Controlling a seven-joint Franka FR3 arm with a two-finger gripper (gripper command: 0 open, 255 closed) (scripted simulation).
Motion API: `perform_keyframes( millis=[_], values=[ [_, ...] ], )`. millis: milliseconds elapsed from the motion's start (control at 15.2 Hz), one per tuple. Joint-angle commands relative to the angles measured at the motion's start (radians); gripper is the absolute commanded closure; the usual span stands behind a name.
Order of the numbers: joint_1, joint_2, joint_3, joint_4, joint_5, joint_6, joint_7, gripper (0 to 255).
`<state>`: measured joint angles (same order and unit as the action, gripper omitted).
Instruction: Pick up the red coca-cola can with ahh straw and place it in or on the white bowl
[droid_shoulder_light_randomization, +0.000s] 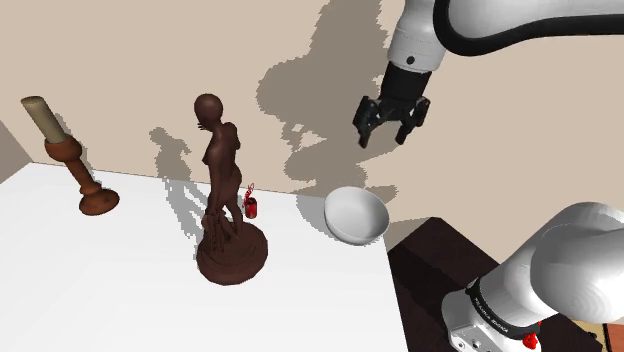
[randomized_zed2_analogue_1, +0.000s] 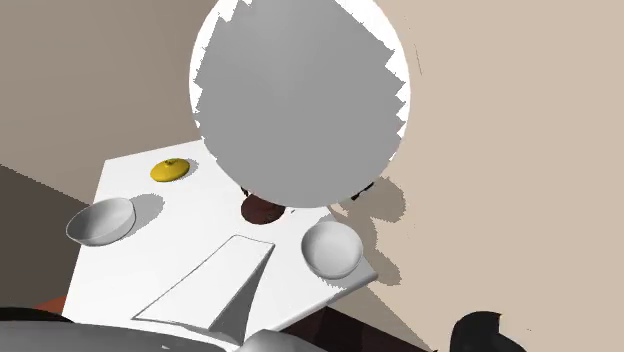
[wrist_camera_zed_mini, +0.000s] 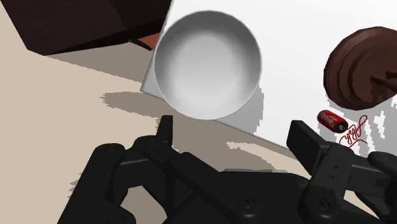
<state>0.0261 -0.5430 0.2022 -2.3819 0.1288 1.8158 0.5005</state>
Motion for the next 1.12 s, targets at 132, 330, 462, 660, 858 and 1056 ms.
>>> perform_keyframes(
  millis=[132, 330, 462, 660, 858, 1056],
  values=[
    [0.007, 0.127, 0.071, 0.044, 0.017, 0.077, 0.107, 0],
    [0.01, 0.231, 0.119, 0.087, 0.013, 0.133, 0.186, 0],
    [0.011, 0.305, 0.149, 0.123, 0.003, 0.166, 0.241, 0],
    [0.016, 0.421, 0.187, 0.186, -0.025, 0.21, 0.326, 0],
    [0.028, 0.543, 0.214, 0.261, -0.066, 0.244, 0.414, 0],
    [0.05, 0.669, 0.228, 0.349, -0.116, 0.266, 0.5, 0]
  ],
)
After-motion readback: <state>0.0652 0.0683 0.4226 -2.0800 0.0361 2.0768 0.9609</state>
